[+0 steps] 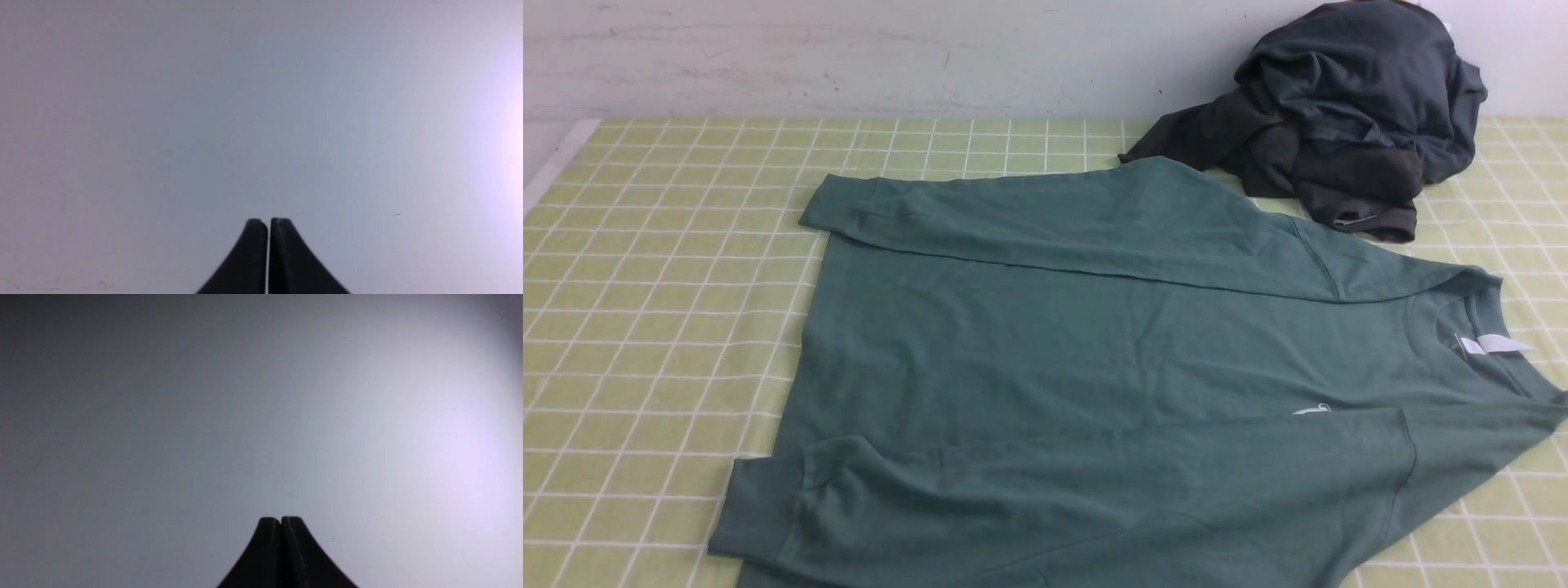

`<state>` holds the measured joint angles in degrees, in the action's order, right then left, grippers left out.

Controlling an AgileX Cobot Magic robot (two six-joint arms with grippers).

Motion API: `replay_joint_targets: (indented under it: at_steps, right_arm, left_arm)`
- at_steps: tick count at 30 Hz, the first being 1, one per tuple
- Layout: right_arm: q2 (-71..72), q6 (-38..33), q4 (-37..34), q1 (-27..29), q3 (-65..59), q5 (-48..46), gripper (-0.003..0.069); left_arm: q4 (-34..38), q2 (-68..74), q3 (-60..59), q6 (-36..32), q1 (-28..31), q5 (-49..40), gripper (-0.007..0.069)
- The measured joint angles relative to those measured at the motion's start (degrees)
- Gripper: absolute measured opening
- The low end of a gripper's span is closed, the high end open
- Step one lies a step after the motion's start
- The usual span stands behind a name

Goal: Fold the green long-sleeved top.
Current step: Use the left arm to clamp the cuff closest to it

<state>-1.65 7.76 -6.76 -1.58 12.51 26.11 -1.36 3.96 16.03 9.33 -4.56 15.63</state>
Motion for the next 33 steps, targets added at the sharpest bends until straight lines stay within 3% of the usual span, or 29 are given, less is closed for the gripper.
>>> replay_joint_targets:
  at_steps: [5,12,14,15,19,22,29,33]
  right_arm:
    - [-11.38,-5.29,0.47,0.0,13.69,-15.77,-0.0011]
    - [-27.84,-8.83,0.47,-1.46,16.43,-33.93,-0.0011]
    - [-30.63,-8.83,0.47,-3.25,16.43,-41.16,-0.0011]
    - [-33.91,-9.06,0.42,-4.92,16.43,-50.14,-0.0011]
    - [-42.13,-11.09,0.21,-8.38,16.37,-66.5,-0.0011]
    - [-47.15,-12.01,0.05,-10.5,16.31,-69.09,-0.0011]
    - [-52.65,-12.5,-3.51,-12.15,16.31,-62.39,-0.0011]
    - [-53.18,-13.91,-7.37,-12.15,16.31,-61.63,-0.0011]
  left_arm:
    - [0.01,14.35,13.5,-1.71,0.0,-12.14,-0.0003]
    - [0.22,33.29,14.6,2.95,0.0,-23.96,-0.0003]
    - [0.84,38.69,14.6,4.4,0.0,-30.47,-0.0003]
    - [1.36,43.57,14.6,4.68,0.0,-34.97,-0.0003]
    - [2.15,55.52,14.65,1.08,0.0,-43.74,-0.0003]
    - [4.18,63.87,15.52,-1.66,0.0,-45.17,-0.0003]
    - [6.76,75.23,22.06,-6.13,0.0,-45.2,0.005]
    - [6.83,82.76,26.16,-8.38,0.0,-44.28,0.0162]
